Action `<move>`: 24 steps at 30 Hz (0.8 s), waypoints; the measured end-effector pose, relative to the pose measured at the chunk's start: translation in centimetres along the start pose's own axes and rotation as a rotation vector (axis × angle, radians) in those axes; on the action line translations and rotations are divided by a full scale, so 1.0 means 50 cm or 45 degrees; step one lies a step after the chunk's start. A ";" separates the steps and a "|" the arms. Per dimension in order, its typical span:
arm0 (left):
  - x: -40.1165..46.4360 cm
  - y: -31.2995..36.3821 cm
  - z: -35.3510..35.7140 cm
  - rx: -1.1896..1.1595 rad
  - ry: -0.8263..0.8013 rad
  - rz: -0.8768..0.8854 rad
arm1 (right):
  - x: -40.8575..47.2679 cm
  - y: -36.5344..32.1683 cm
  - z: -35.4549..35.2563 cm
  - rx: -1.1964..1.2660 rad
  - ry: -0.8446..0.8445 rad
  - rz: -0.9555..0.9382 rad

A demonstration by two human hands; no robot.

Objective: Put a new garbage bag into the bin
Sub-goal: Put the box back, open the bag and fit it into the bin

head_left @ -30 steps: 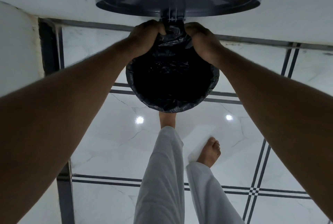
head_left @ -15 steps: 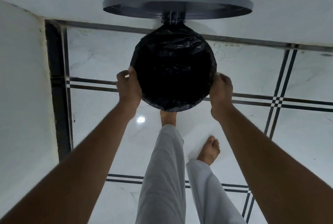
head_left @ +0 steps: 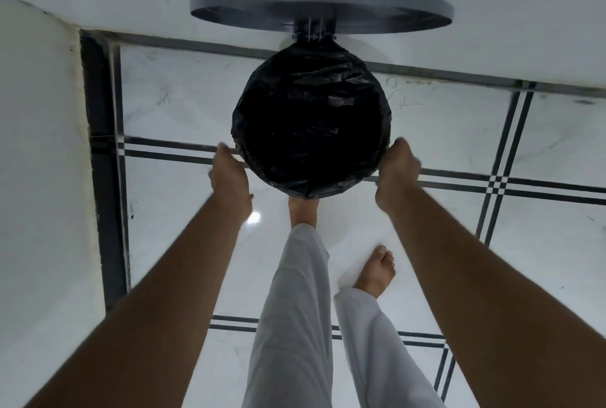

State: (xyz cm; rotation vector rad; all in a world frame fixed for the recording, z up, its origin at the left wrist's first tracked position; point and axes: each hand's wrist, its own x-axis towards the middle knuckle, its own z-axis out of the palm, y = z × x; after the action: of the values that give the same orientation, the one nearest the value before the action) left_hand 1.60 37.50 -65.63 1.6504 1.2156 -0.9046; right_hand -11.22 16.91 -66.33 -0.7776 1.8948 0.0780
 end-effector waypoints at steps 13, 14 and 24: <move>-0.004 -0.060 -0.012 -0.220 -0.448 -0.353 | -0.047 0.069 0.023 0.054 -0.171 0.171; -0.005 -0.054 -0.013 -0.189 -0.459 -0.378 | -0.047 0.074 0.024 0.045 -0.198 0.168; -0.039 -0.013 0.000 -0.055 -0.290 -0.390 | -0.071 0.081 0.012 -0.050 -0.138 0.117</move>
State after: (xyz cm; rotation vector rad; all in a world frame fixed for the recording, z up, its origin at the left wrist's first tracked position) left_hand 0.44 36.95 -64.00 1.3055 1.3373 -1.2098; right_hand -12.05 22.01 -64.76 -0.6984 1.8303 0.2110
